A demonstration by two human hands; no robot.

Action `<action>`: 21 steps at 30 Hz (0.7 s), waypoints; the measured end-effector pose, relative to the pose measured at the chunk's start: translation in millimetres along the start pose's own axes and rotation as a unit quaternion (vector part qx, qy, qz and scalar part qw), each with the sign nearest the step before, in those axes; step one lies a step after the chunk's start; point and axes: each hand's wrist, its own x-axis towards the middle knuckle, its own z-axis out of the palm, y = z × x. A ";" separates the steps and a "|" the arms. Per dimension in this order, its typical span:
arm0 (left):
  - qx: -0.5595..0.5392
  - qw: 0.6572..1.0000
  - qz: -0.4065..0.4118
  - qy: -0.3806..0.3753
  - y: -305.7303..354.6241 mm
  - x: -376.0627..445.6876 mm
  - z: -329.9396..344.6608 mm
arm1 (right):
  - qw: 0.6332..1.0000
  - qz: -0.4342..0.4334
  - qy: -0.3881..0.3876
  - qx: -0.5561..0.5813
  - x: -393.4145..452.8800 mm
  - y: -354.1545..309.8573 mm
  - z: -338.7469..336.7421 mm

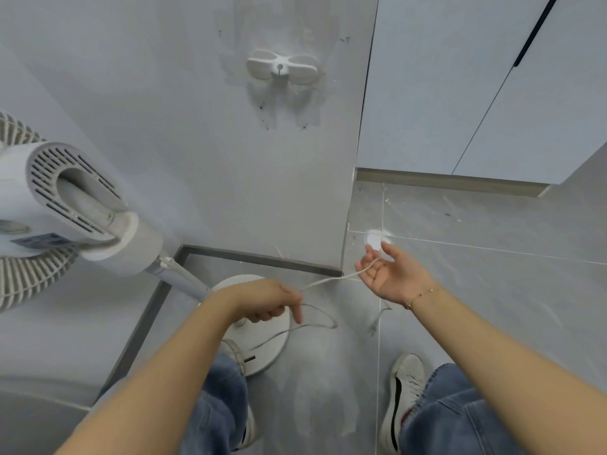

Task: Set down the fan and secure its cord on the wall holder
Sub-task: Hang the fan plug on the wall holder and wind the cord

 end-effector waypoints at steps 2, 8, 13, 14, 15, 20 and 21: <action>0.030 0.996 -0.048 0.068 -5.9 2.1 -7.2 | 0.999 -0.029 0.030 0.030 0.8 -9.3 -2.4; 0.178 0.939 -0.168 0.241 -22.4 -2.9 -36.1 | 0.984 -0.136 0.105 0.037 -4.8 -59.1 -25.1; 0.038 0.939 -0.127 0.318 -36.9 7.0 -37.3 | 0.925 -0.235 0.157 -0.255 -19.1 -52.3 -21.5; 0.023 0.939 -0.104 0.327 -35.3 9.9 -36.6 | 0.900 -0.258 0.152 -0.318 -22.6 -48.4 -17.4; 0.013 0.940 -0.081 0.331 -34.4 12.3 -35.5 | 0.879 -0.277 0.136 -0.365 -26.0 -44.7 -12.9; -0.262 0.923 0.040 0.278 -5.8 13.0 -26.3 | 0.795 -0.304 0.065 -0.521 -39.2 -26.1 8.8; -0.327 0.915 0.043 0.234 -0.8 13.3 -22.4 | 0.764 -0.310 0.050 -0.563 -41.3 -20.9 11.8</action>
